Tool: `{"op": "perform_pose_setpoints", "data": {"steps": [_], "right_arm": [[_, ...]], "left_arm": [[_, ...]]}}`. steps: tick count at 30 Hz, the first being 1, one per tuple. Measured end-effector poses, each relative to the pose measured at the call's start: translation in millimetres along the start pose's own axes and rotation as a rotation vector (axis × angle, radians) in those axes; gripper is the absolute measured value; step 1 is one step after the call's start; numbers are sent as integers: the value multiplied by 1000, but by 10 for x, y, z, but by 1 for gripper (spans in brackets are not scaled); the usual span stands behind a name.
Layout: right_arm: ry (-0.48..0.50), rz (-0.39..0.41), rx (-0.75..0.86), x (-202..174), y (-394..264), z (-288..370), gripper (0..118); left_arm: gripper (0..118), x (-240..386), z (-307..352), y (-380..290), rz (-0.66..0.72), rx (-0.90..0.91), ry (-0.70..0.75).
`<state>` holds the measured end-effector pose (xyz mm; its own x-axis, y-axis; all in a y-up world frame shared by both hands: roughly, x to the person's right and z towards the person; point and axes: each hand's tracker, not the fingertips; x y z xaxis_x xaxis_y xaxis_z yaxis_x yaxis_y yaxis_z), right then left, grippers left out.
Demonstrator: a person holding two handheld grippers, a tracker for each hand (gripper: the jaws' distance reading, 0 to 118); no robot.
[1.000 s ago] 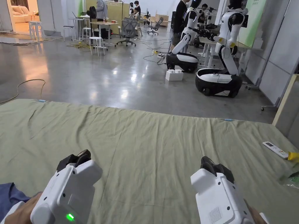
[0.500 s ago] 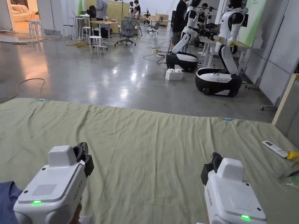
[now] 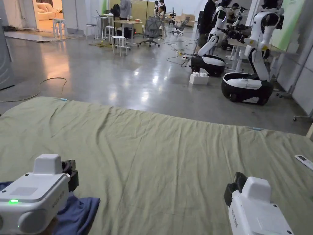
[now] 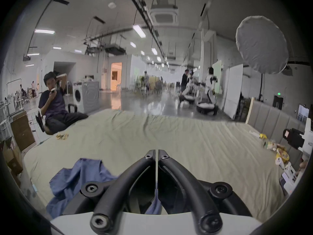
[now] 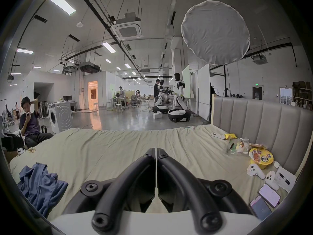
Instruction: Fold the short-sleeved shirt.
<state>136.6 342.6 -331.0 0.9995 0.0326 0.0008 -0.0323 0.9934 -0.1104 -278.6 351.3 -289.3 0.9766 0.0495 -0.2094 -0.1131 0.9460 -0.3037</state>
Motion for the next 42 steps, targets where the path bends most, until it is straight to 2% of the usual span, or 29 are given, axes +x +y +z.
{"op": "perform_pose_setpoints", "data": {"steps": [7, 12, 14, 15, 16, 17, 18, 19, 22, 26, 27, 29, 32, 33, 35, 36, 37, 39, 42], "right_arm": [[35, 6, -36, -125, -90, -48, 2], [61, 38, -60, -210, -159, -86, 2], [67, 43, -75, -251, -187, -112, 2], [72, 46, -83, -271, -200, -124, 2], [80, 49, -95, -291, -212, -137, 2], [89, 55, -113, -312, -228, -151, 2], [95, 58, -123, -337, -253, -166, 2], [99, 66, -129, -362, -279, -175, 2], [105, 81, -150, -416, -344, -197, 2], [113, 85, -175, -468, -410, -214, 2], [113, 88, -180, -479, -421, -215, 2], [117, 94, -184, -486, -439, -218, 2], [123, 106, -188, -490, -454, -204, 2], [123, 112, -187, -491, -467, -193, 2], [121, 119, -189, -486, -485, -184, 2], [121, 119, -192, -480, -493, -180, 2], [120, 117, -196, -475, -502, -179, 2], [119, 114, -200, -458, -524, -173, 2], [113, 114, -202, -427, -554, -160, 2]], "left_arm": [[2, -873, -88, -138, 86, -327, -25], [4, -1365, -266, -365, 41, -494, 34], [25, -1543, -360, -475, 52, -528, 38], [45, -1587, -397, -514, 74, -523, 42], [75, -1633, -448, -563, 92, -550, 44], [92, -1678, -480, -623, 117, -586, 44], [103, -1709, -531, -682, 131, -621, 49], [104, -1711, -571, -736, 142, -653, 29], [104, -1738, -668, -943, 161, -677, 19], [102, -1730, -834, -1229, 93, -767, 127], [100, -1723, -878, -1304, 78, -797, 162], [85, -1591, -733, -1339, 46, -813, 211], [83, -1439, -549, -1293, 35, -758, 204], [79, -1399, -519, -1223, 22, -764, 207], [49, -1291, -418, -1138, -18, -739, 170], [24, -1240, -377, -1108, -33, -723, 172], [5, -1327, -500, -1156, -48, -738, 188], [5, -1384, -482, -1171, -31, -743, 182], [5, -1465, -448, -1155, 64, -717, 172]]}}
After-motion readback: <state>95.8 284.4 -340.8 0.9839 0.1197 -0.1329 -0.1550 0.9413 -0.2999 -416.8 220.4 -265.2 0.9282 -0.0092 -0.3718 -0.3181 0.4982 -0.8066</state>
